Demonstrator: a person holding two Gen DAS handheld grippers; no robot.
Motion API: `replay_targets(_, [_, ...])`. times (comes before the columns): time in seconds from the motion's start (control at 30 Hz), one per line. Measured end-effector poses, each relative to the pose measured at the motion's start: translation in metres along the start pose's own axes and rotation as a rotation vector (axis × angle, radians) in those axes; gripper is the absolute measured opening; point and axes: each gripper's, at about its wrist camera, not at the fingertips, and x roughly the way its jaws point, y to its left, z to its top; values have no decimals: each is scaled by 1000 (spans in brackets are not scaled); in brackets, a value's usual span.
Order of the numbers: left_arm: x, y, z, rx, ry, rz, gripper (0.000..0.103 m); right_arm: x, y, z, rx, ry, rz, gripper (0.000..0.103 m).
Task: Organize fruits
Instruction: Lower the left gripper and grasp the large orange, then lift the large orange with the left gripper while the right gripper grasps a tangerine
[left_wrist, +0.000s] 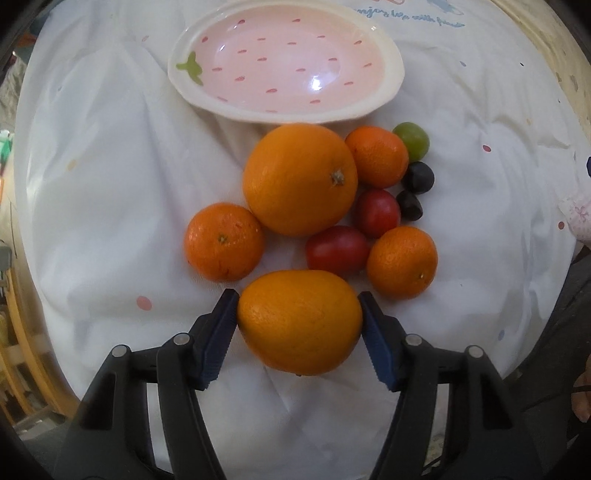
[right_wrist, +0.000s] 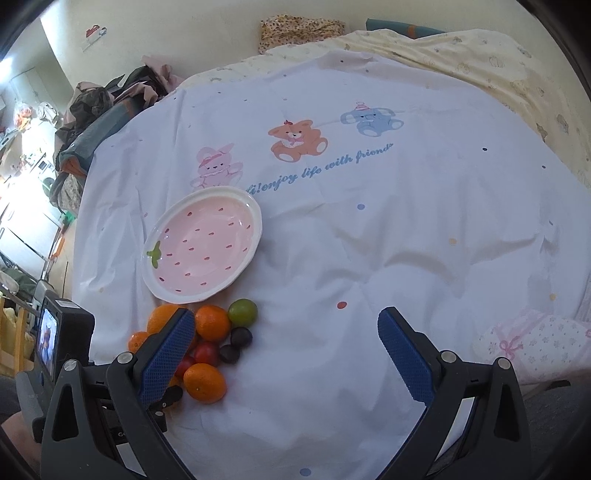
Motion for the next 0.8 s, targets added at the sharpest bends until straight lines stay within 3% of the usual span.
replay_targets(0.3, [-41,0,-31,-26,-87,-31,55,-4,7,-1,-40,-21,-6,101])
replay_targets(0.43, [-80,14,-42,-54,-199,-25,55,-1,7,-1,-37,-10,-6,101])
replay_targets(0.53, [-96,32,-41,-87,-297,28,55,1,8,-2,-40,0,3,101])
replay_targets(0.67, [-101,64,-28,-164,-357,51,55,6,9,-4,-29,40,80,100])
replay_targets(0.8, [-103,70,-28,-198,-381,47,55,21,14,-11,-27,127,176,85])
